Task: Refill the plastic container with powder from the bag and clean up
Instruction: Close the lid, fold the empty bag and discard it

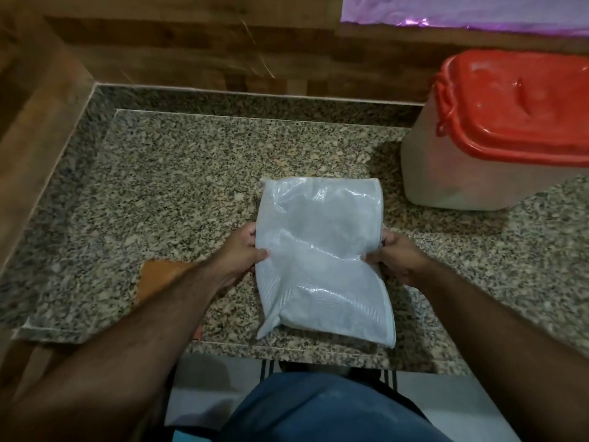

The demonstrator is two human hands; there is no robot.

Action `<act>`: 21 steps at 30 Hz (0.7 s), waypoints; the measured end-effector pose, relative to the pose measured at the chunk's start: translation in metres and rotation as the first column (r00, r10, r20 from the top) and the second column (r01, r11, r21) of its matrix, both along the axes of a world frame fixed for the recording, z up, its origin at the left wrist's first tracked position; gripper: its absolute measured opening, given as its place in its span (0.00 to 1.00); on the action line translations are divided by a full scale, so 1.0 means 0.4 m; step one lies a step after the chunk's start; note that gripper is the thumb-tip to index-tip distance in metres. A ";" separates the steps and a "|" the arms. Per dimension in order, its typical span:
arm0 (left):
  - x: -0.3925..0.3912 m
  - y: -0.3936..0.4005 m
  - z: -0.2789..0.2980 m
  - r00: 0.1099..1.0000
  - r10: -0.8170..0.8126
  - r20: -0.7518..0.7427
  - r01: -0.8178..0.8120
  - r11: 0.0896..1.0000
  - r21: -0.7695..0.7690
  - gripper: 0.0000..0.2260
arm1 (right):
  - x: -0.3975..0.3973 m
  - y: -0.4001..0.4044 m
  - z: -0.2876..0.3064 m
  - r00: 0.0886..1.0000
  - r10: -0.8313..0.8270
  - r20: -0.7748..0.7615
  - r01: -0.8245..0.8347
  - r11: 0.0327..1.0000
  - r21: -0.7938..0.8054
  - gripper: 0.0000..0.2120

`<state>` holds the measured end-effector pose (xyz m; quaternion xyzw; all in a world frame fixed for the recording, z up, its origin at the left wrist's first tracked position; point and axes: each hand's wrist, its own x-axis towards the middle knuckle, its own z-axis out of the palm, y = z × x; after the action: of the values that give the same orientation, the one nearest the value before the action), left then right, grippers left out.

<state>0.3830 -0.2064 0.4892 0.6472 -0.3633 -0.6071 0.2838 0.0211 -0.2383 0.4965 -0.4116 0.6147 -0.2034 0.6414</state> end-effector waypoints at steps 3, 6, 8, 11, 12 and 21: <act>0.009 0.009 -0.018 0.999 -0.004 0.035 0.006 0.997 -0.074 0.19 | 0.003 0.001 0.010 1.000 0.001 -0.012 -0.002 0.997 -0.081 0.13; 0.015 0.007 -0.030 0.992 0.014 0.127 0.005 0.989 -0.144 0.10 | -0.011 -0.005 0.008 0.999 -0.003 -0.032 -0.003 0.984 -0.179 0.15; 0.019 0.007 -0.028 0.989 0.037 0.143 -0.008 0.981 -0.195 0.13 | -0.025 -0.011 0.006 0.998 0.060 -0.030 -0.066 0.944 -0.324 0.12; 0.027 0.010 -0.059 0.992 -0.001 0.123 0.055 0.900 -0.432 0.24 | -0.044 -0.024 -0.014 0.959 0.209 -0.192 -0.272 0.866 -0.419 0.02; 0.028 0.012 -0.074 0.994 -0.018 0.105 0.066 0.878 -0.474 0.27 | -0.048 -0.036 -0.005 0.934 0.244 -0.263 -0.334 0.858 -0.390 0.04; 0.019 0.022 -0.067 0.999 -0.005 0.045 0.026 0.876 -0.481 0.10 | 0.054 -0.122 0.131 0.842 0.528 -0.107 -0.539 0.829 -0.149 0.12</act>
<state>0.3905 -0.1977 0.4623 0.5661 -0.5139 -0.4861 0.4233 0.0427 -0.2872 0.5488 -0.6271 0.4745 -0.0562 0.6152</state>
